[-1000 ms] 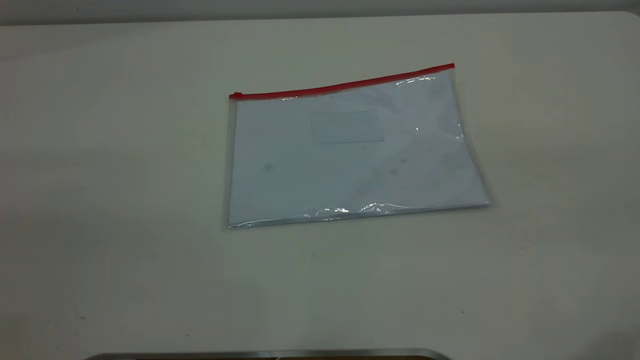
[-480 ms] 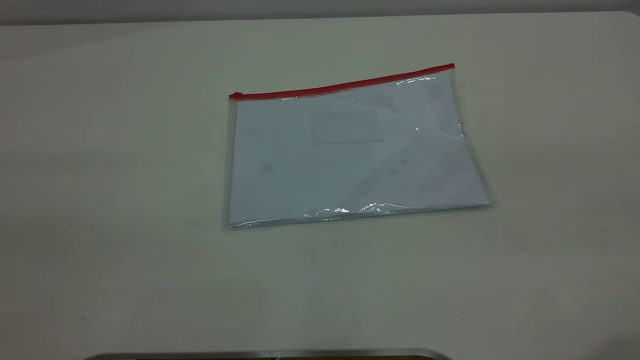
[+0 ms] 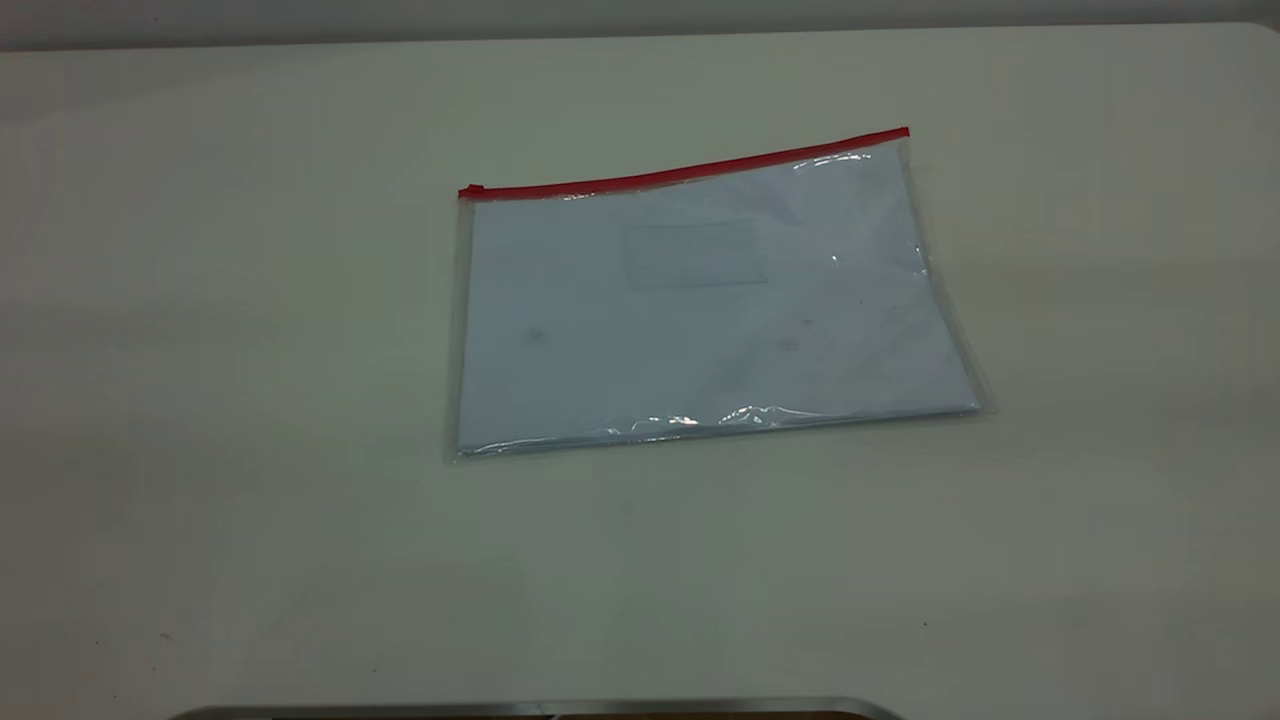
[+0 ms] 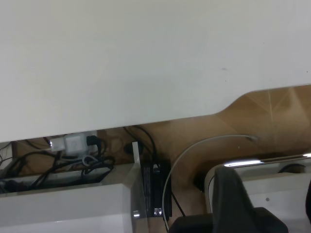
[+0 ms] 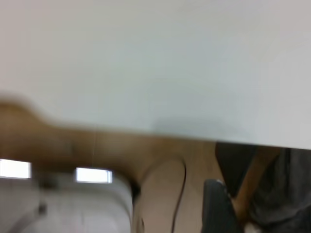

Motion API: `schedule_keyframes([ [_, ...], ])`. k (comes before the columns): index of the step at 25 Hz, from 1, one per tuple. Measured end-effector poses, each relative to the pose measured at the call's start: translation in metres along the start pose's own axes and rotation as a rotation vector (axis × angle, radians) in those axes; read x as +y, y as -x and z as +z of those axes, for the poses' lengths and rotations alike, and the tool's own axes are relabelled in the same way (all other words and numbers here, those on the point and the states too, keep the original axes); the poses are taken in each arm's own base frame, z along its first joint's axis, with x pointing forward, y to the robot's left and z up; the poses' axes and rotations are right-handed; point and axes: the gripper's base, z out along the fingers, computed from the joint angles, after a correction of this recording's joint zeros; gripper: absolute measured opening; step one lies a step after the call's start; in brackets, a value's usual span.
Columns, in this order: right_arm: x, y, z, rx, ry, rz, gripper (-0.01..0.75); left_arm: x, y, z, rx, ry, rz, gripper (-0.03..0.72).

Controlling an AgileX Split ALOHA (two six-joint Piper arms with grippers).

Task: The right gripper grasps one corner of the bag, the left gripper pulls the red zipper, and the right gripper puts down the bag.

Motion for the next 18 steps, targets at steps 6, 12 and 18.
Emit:
schedule_keyframes([
  [6, -0.007, -0.034, -0.034, -0.267, -0.068, 0.1, 0.477, 0.0, 0.0, 0.0, -0.001, 0.0, 0.0, 0.428],
  [12, -0.006, -0.063, -0.052, -0.485, -0.07, 0.109, 0.477, -0.002, -0.011, -0.01, -0.106, 0.015, 0.004, 0.428],
  [18, -0.006, -0.067, -0.053, -0.498, -0.07, 0.11, 0.477, -0.007, -0.04, -0.028, -0.352, 0.051, 0.016, 0.428],
])
